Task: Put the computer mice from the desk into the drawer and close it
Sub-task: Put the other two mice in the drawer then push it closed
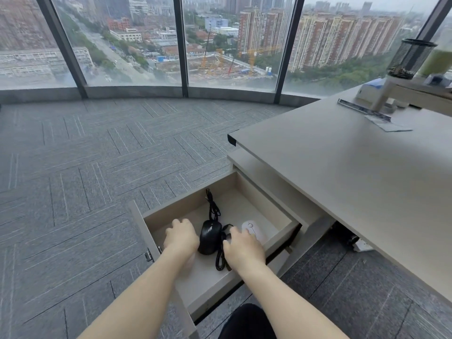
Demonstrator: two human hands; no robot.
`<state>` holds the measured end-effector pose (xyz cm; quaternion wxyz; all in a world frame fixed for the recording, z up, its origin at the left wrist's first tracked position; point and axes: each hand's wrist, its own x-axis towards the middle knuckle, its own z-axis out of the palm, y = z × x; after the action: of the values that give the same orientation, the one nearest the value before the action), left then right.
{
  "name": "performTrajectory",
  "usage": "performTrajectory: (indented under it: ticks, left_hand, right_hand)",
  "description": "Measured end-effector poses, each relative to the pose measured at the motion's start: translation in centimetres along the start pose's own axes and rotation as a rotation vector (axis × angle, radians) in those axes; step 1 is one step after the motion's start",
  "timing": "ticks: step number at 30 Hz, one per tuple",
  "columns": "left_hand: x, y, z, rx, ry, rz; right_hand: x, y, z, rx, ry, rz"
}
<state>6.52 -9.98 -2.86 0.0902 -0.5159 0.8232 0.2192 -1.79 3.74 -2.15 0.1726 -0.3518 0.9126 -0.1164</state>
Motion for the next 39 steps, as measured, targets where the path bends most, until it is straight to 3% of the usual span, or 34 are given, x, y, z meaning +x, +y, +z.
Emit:
performTrajectory:
  ticks: [4,7,10,15,21,31,39]
  left_hand:
    - [-2.8,-1.1,-2.9,-0.25,0.257,0.173]
    - [-5.1,-3.4,-3.5,-0.446,0.507,0.299]
    - [-7.6,-6.1,-3.4,-0.625,0.623,0.188]
    - [-9.4,-9.7,-0.9,-0.983,0.321,-0.05]
    - [-11.4,-9.9,2.1,-1.301,0.033,-0.073]
    - [-10.6,-7.5,3.3,-1.43,-0.102,-0.009]
    - [-8.4,-0.5,4.3,-1.502,-0.194,0.008]
  right_hand:
    - [-3.5,0.6,-0.8,0.186,0.184,-0.113]
    - [-6.6,0.6,-0.3,0.305,0.198,-0.142]
    - [-9.5,0.0,0.4,0.432,0.139,-0.19]
    - [-12.8,-0.9,2.6,0.526,0.007,-0.212]
    - [-14.7,-1.4,4.9,0.408,-0.069,-0.232]
    - [-13.8,-1.0,5.6,0.443,0.072,-0.141]
    - [-10.6,3.6,3.0,0.507,0.18,-0.008]
